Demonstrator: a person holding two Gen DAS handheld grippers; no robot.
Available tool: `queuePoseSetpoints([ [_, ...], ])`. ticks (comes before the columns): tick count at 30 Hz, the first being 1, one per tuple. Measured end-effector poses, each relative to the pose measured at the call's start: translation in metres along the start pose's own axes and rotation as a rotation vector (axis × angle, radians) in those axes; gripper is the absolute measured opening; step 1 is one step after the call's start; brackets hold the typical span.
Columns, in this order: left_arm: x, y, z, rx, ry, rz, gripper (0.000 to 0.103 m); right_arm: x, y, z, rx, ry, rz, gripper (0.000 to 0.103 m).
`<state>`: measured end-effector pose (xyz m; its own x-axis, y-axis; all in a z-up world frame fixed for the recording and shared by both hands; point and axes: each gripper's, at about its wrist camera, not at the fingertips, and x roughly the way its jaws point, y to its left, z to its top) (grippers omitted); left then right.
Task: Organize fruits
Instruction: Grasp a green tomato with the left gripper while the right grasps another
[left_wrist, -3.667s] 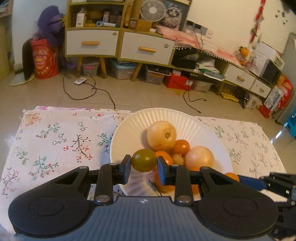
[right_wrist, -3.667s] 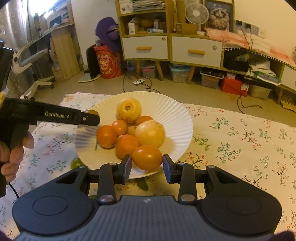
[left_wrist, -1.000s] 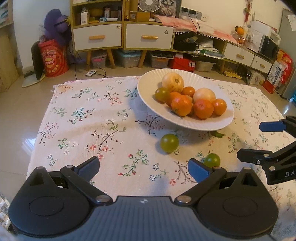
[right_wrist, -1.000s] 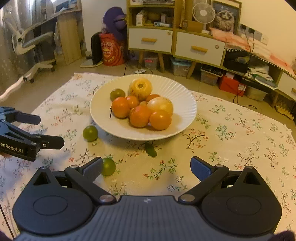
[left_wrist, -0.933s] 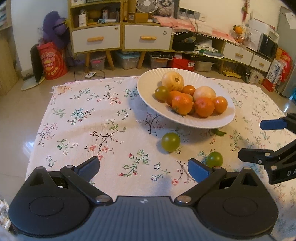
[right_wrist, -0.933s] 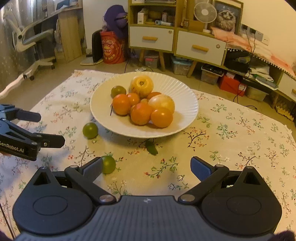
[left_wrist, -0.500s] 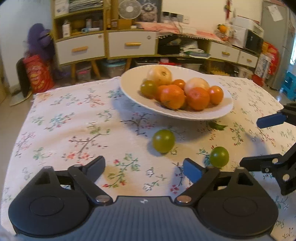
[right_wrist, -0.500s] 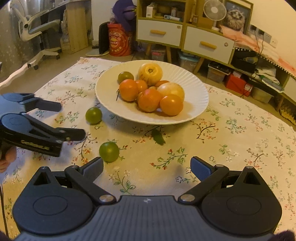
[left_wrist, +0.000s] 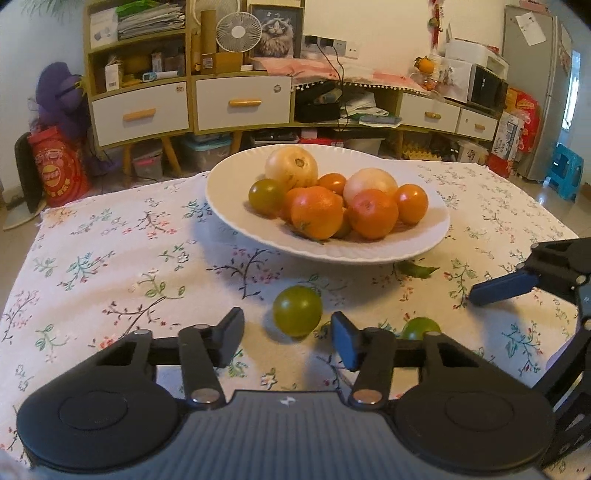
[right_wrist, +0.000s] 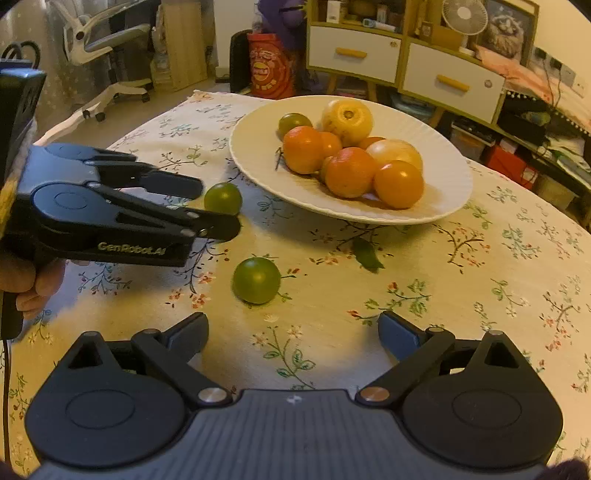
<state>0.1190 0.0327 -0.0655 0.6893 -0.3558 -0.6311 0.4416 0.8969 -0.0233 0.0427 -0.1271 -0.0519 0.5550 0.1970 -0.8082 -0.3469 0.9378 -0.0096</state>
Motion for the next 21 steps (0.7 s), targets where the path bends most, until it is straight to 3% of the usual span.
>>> queuePoseSetpoints([
  [9, 0.004, -0.003, 0.004, 0.002, 0.008, -0.028, 0.006, 0.002, 0.003, 0.002, -0.001, -0.008, 0.015, 0.093],
  [18, 0.001, -0.003, 0.006, 0.006, 0.030, -0.017, 0.004, 0.002, 0.004, 0.007, -0.008, -0.010, 0.016, 0.082],
  [21, -0.002, -0.002, 0.006, 0.004, 0.037, -0.011, 0.004, 0.003, 0.003, 0.011, -0.005, -0.009, 0.015, 0.072],
])
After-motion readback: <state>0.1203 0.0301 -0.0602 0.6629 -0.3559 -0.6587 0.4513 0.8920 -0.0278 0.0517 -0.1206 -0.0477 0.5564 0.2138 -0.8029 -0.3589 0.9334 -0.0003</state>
